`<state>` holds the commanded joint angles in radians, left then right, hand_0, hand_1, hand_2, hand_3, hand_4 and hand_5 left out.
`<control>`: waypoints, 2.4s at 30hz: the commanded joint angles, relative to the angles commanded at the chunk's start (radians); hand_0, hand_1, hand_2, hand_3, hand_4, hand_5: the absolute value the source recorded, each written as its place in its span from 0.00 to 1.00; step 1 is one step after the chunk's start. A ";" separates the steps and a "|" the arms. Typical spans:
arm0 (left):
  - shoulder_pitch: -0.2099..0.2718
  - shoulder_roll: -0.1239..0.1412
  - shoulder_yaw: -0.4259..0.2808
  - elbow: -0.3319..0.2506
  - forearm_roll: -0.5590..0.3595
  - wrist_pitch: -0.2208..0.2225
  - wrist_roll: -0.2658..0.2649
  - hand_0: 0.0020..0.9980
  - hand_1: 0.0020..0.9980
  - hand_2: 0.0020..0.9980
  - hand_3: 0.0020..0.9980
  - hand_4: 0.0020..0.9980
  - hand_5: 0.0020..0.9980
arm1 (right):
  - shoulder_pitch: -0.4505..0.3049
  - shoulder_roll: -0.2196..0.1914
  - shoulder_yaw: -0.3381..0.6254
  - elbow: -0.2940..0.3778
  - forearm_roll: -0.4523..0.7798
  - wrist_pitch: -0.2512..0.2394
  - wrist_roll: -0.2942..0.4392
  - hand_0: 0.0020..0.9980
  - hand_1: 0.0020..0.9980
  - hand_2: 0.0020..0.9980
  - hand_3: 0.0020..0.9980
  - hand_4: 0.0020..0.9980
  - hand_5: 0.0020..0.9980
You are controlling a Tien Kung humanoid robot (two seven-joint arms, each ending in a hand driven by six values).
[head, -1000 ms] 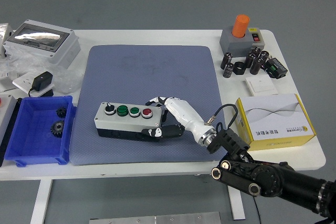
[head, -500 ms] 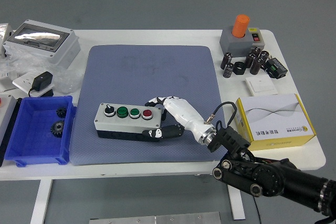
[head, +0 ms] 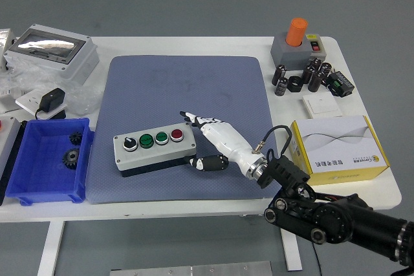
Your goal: Pick up the button,place it on the desk,press the button,press the button
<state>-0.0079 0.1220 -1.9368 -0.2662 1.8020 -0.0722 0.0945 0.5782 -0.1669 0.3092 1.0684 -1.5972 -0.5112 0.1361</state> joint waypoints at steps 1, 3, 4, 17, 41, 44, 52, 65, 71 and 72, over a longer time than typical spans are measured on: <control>0.001 0.000 0.000 0.000 0.000 0.000 0.000 0.78 0.76 0.73 0.81 0.93 0.67 | 0.000 -0.001 -0.001 0.001 0.001 0.000 0.000 0.90 0.84 0.94 1.00 0.77 0.13; 0.001 0.000 0.000 0.000 0.001 -0.001 -0.001 0.78 0.76 0.73 0.81 0.93 0.67 | 0.001 -0.003 -0.001 0.002 0.002 0.000 0.000 0.90 0.84 0.94 1.00 0.77 0.13; 0.001 0.000 -0.001 0.000 0.001 -0.002 -0.002 0.78 0.76 0.73 0.81 0.93 0.67 | 0.001 -0.004 -0.001 0.003 0.002 0.000 -0.001 0.90 0.84 0.94 1.00 0.77 0.13; 0.003 0.003 -0.002 0.005 0.002 -0.002 -0.013 0.79 0.76 0.73 0.81 0.92 0.66 | -0.007 -0.085 0.006 0.069 0.009 0.003 0.002 0.90 0.85 0.95 1.00 0.74 0.10; -0.003 0.009 -0.007 0.006 0.014 -0.005 -0.021 0.79 0.76 0.73 0.81 0.92 0.65 | 0.136 -0.085 -0.098 0.064 -0.011 0.178 -0.052 0.95 0.91 1.00 1.00 0.74 0.16; -0.002 0.010 -0.006 0.006 0.013 -0.005 -0.023 0.79 0.76 0.73 0.81 0.92 0.65 | 0.142 -0.101 -0.105 0.076 -0.010 0.181 -0.053 0.95 0.91 1.00 1.00 0.74 0.16; -0.001 0.012 -0.011 0.012 0.020 -0.005 -0.036 0.79 0.76 0.73 0.81 0.92 0.65 | 0.146 -0.154 -0.115 0.121 0.007 0.178 -0.044 1.00 0.97 1.00 1.00 0.72 0.15; -0.003 0.013 -0.018 0.016 0.031 -0.007 -0.049 0.79 0.76 0.73 0.81 0.92 0.63 | 0.156 -0.157 -0.116 0.139 0.087 0.187 -0.005 0.99 0.96 1.00 1.00 0.73 0.17; -0.004 0.015 -0.018 0.013 0.033 -0.008 -0.047 0.78 0.76 0.73 0.81 0.93 0.62 | 0.202 -0.144 -0.106 0.134 0.131 0.228 0.009 0.99 0.95 1.00 1.00 0.69 0.11; -0.004 0.016 -0.018 0.013 0.033 -0.008 -0.046 0.78 0.76 0.73 0.81 0.93 0.62 | 0.210 -0.140 -0.107 0.131 0.136 0.234 0.009 0.99 0.95 1.00 1.00 0.69 0.11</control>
<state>-0.0120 0.1375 -1.9551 -0.2533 1.8353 -0.0807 0.0485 0.7886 -0.3066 0.2022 1.1995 -1.4612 -0.2770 0.1453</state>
